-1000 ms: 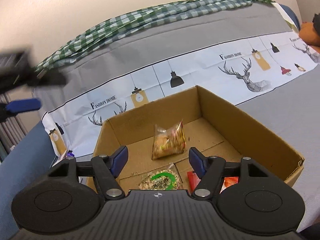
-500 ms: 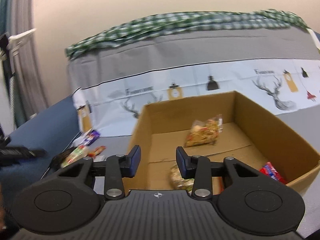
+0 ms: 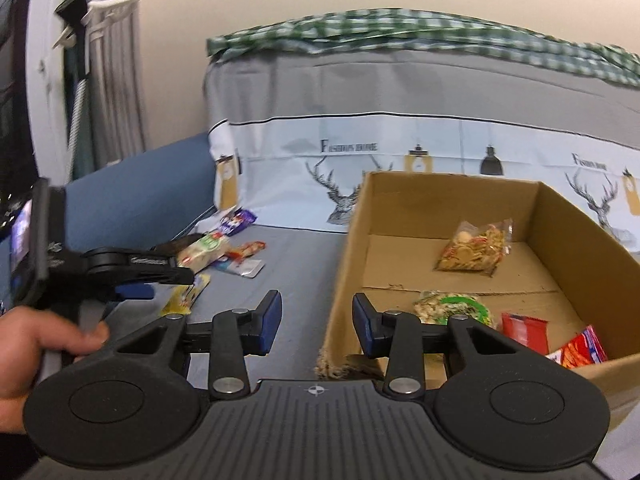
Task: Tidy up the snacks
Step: 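Swing both open tools back to the snack pile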
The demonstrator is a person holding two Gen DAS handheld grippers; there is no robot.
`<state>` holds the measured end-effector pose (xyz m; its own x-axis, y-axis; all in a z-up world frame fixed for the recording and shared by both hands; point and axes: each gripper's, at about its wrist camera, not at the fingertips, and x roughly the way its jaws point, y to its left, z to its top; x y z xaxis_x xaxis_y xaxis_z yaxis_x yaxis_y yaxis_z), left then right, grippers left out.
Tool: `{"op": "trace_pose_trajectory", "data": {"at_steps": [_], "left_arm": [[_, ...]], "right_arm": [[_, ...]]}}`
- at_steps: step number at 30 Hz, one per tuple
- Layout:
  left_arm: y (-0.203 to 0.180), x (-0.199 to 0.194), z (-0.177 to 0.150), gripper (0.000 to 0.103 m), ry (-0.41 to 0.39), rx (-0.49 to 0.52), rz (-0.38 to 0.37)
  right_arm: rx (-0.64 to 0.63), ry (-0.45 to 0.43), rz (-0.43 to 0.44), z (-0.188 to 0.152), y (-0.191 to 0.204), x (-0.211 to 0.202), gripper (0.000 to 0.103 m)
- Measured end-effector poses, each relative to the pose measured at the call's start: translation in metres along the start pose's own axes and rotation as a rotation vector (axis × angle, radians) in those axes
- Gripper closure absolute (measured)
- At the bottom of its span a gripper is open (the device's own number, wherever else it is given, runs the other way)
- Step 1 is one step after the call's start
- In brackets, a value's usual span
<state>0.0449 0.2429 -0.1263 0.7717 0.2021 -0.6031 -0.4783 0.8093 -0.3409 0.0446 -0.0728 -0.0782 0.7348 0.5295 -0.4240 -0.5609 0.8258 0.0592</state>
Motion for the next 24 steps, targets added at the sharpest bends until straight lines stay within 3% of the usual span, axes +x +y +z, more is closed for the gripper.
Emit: {"op": "trace_pose_trajectory", "data": {"at_steps": [1, 2, 6, 7, 13, 16, 18, 22, 24], "left_arm": [[0.0, 0.002, 0.0, 0.082, 0.008, -0.003, -0.015], [-0.001, 0.004, -0.001, 0.091, 0.014, -0.001, -0.02], [-0.001, -0.002, -0.001, 0.095, 0.001, -0.023, -0.044], [0.0, -0.005, -0.001, 0.103, -0.001, -0.037, -0.045], [0.005, -0.019, -0.008, 0.103, 0.011, -0.128, -0.003], [0.008, -0.023, -0.012, 0.102, 0.016, -0.167, -0.006], [0.011, -0.024, -0.011, 0.095, 0.005, -0.177, -0.012], [0.013, -0.022, -0.009, 0.067, 0.001, -0.19, -0.016], [0.011, -0.021, -0.007, 0.061, -0.008, -0.175, -0.012]], "right_arm": [[-0.015, 0.007, 0.009, 0.002, 0.001, 0.002, 0.062], [-0.029, 0.014, 0.013, 0.004, 0.003, 0.004, 0.059], [-0.002, 0.06, 0.019, 0.027, 0.007, 0.025, 0.048], [0.002, 0.072, 0.024, 0.037, 0.01, 0.034, 0.049], [-0.112, 0.076, 0.112, 0.096, 0.066, 0.088, 0.05], [-0.182, 0.172, 0.156, 0.105, 0.097, 0.138, 0.051], [-0.21, 0.251, 0.169, 0.107, 0.091, 0.177, 0.051], [-0.232, 0.357, 0.155, 0.103, 0.081, 0.239, 0.049], [-0.273, 0.385, 0.147, 0.097, 0.082, 0.261, 0.045]]}}
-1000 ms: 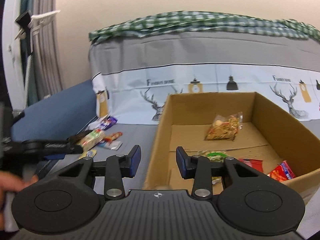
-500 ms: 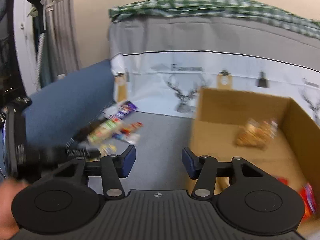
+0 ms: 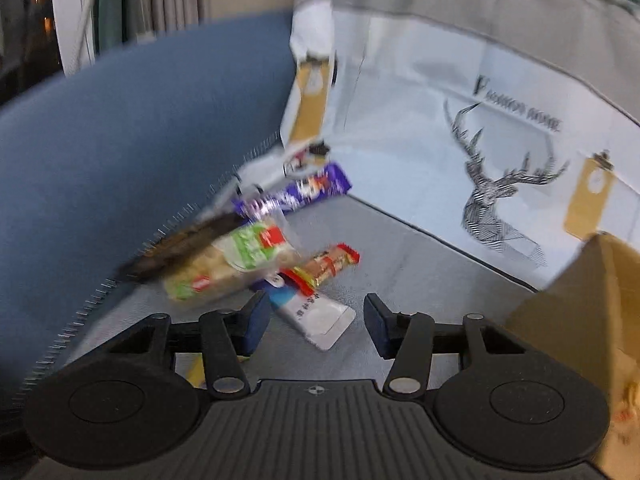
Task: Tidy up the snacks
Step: 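Swing both open tools back to the snack pile, then grasp the purple bar with the right tool while the left tool grasps the yellow wafer bar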
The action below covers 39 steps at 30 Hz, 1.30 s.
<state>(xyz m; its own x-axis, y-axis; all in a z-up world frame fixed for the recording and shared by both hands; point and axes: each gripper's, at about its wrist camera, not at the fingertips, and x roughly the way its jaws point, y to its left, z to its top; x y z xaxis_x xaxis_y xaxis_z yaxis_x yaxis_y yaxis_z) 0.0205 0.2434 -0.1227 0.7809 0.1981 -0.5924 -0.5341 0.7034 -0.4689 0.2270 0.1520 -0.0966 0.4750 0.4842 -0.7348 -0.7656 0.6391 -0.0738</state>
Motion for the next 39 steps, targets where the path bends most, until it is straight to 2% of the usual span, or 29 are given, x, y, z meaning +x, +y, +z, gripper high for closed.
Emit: {"op": "trace_pose_trajectory", "data": {"at_steps": [1, 3, 5, 7, 9, 10, 11, 12, 13, 14, 16, 21, 28, 32, 39], "left_arm": [[-0.001, 0.0, 0.0, 0.06, -0.003, 0.009, -0.002], [-0.003, 0.001, 0.0, 0.054, -0.007, 0.024, -0.016], [-0.007, 0.004, -0.001, 0.039, -0.007, 0.05, -0.03], [-0.01, 0.009, -0.002, 0.038, 0.006, 0.068, -0.043], [-0.014, 0.017, -0.003, 0.038, 0.027, 0.093, -0.045], [-0.015, 0.021, -0.003, 0.038, 0.039, 0.098, -0.039], [-0.014, 0.025, -0.004, 0.038, 0.054, 0.099, -0.03], [-0.013, 0.028, -0.004, 0.039, 0.066, 0.099, -0.019], [-0.012, 0.031, -0.005, 0.044, 0.079, 0.096, -0.006], [-0.009, 0.033, -0.005, 0.058, 0.097, 0.087, 0.001], [-0.003, 0.039, -0.006, 0.071, 0.141, 0.063, 0.002], [0.003, 0.038, -0.006, 0.072, 0.138, 0.046, 0.001], [0.007, 0.033, -0.005, 0.073, 0.133, 0.012, -0.013], [0.005, 0.029, -0.007, 0.073, 0.186, 0.004, -0.071], [-0.011, 0.004, -0.019, 0.075, 0.244, 0.027, -0.158]], "right_arm": [[-0.027, 0.007, -0.007, 0.0, 0.002, 0.01, 0.04], [-0.065, 0.031, -0.003, -0.001, 0.005, 0.029, 0.037], [-0.087, 0.06, 0.013, -0.001, 0.007, 0.045, 0.036], [-0.106, 0.097, 0.039, -0.002, 0.008, 0.061, 0.032], [-0.07, 0.087, 0.072, -0.001, 0.002, 0.065, 0.033], [-0.038, 0.088, 0.096, -0.002, -0.003, 0.066, 0.038], [-0.029, 0.08, 0.114, -0.004, -0.004, 0.066, 0.049], [-0.049, 0.066, 0.133, -0.008, -0.002, 0.063, 0.054], [-0.085, 0.057, 0.145, -0.011, 0.002, 0.059, 0.063], [-0.115, 0.052, 0.157, -0.013, 0.005, 0.055, 0.069], [-0.167, 0.051, 0.164, -0.019, 0.01, 0.045, 0.074], [-0.149, 0.054, 0.149, -0.031, 0.007, 0.015, 0.079], [0.021, 0.056, 0.064, -0.045, -0.006, -0.06, 0.082], [0.105, 0.046, 0.035, -0.082, -0.023, -0.098, 0.083], [0.17, 0.013, -0.021, -0.168, 0.039, -0.14, 0.083]]}}
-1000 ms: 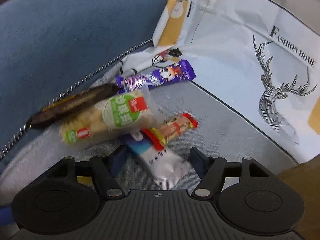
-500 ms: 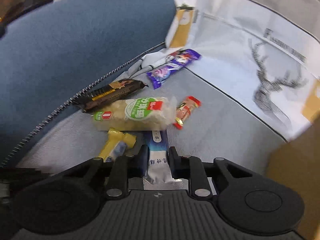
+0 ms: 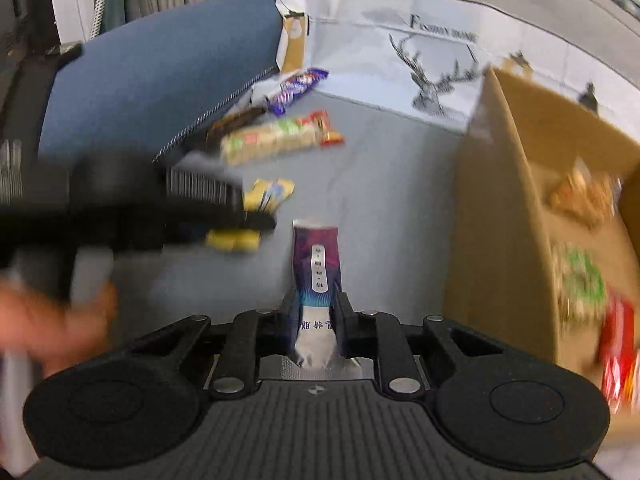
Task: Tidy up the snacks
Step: 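Grasp the purple bar with the right tool while the left tool grasps the yellow wafer bar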
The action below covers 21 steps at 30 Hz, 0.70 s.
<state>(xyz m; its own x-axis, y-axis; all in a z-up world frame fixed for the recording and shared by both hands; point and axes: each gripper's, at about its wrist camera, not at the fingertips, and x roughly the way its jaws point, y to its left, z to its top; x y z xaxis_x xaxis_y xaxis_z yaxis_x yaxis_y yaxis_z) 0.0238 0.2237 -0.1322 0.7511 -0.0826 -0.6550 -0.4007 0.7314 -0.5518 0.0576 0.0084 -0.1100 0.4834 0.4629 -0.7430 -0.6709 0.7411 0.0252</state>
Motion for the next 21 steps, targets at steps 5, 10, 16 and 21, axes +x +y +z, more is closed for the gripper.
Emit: {"op": "trace_pose_trajectory", "data": {"at_steps": [5, 10, 16, 21], "left_arm": [[-0.033, -0.025, -0.023, 0.082, -0.039, 0.138, -0.076], [-0.049, -0.035, -0.035, 0.085, -0.089, 0.202, -0.059], [-0.037, -0.034, -0.035, 0.085, -0.078, 0.135, 0.012], [-0.025, -0.03, -0.034, 0.082, -0.043, 0.095, 0.066]], "right_arm": [[0.042, 0.002, -0.004, -0.032, 0.004, 0.0, 0.086], [0.04, -0.014, 0.015, -0.035, 0.001, 0.005, 0.076], [0.027, 0.006, 0.029, -0.038, -0.004, 0.015, 0.063], [-0.007, -0.012, 0.031, -0.039, -0.001, 0.02, 0.064]]}}
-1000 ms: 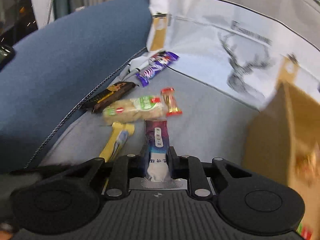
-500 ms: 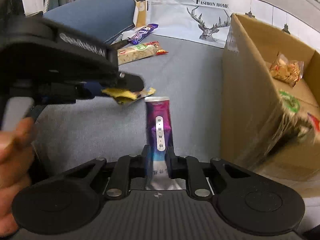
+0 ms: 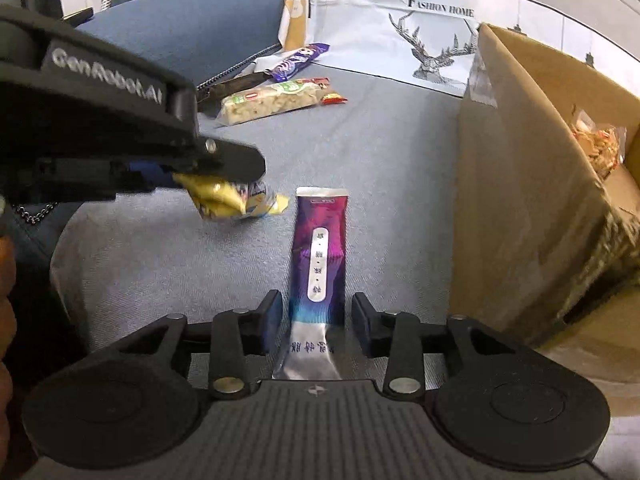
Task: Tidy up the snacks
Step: 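Grasp the purple bar with the right tool while the left tool grasps the yellow wafer bar, then lift the yellow wafer bar with the left tool while the right tool lifts the purple bar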
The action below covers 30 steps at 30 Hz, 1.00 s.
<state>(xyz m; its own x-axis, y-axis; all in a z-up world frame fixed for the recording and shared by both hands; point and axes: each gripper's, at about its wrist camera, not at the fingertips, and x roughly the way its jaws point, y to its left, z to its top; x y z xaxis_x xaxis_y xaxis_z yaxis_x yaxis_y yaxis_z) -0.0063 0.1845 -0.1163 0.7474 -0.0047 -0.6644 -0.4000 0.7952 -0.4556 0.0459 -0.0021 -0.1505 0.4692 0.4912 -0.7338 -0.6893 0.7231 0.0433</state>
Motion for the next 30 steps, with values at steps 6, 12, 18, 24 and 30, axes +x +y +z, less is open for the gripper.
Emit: {"op": "trace_pose_trajectory", "data": {"at_steps": [6, 12, 18, 24, 30], "left_arm": [[0.02, 0.006, 0.0, 0.082, 0.047, -0.104, 0.044], [0.026, 0.009, 0.002, 0.068, 0.04, -0.134, 0.042], [0.017, 0.027, 0.002, 0.064, 0.042, -0.055, 0.08], [0.013, 0.032, 0.004, 0.094, 0.052, -0.01, 0.032], [-0.018, -0.015, 0.004, 0.095, -0.123, 0.162, -0.138]], "right_arm": [[-0.022, 0.003, -0.01, -0.002, 0.002, -0.002, 0.076], [-0.027, 0.025, -0.022, -0.007, 0.006, -0.009, 0.074], [-0.008, 0.01, -0.011, -0.009, 0.004, -0.009, 0.071], [0.004, 0.001, -0.021, -0.008, 0.001, -0.004, 0.071], [-0.014, -0.041, -0.023, -0.007, 0.007, -0.01, 0.08]]}}
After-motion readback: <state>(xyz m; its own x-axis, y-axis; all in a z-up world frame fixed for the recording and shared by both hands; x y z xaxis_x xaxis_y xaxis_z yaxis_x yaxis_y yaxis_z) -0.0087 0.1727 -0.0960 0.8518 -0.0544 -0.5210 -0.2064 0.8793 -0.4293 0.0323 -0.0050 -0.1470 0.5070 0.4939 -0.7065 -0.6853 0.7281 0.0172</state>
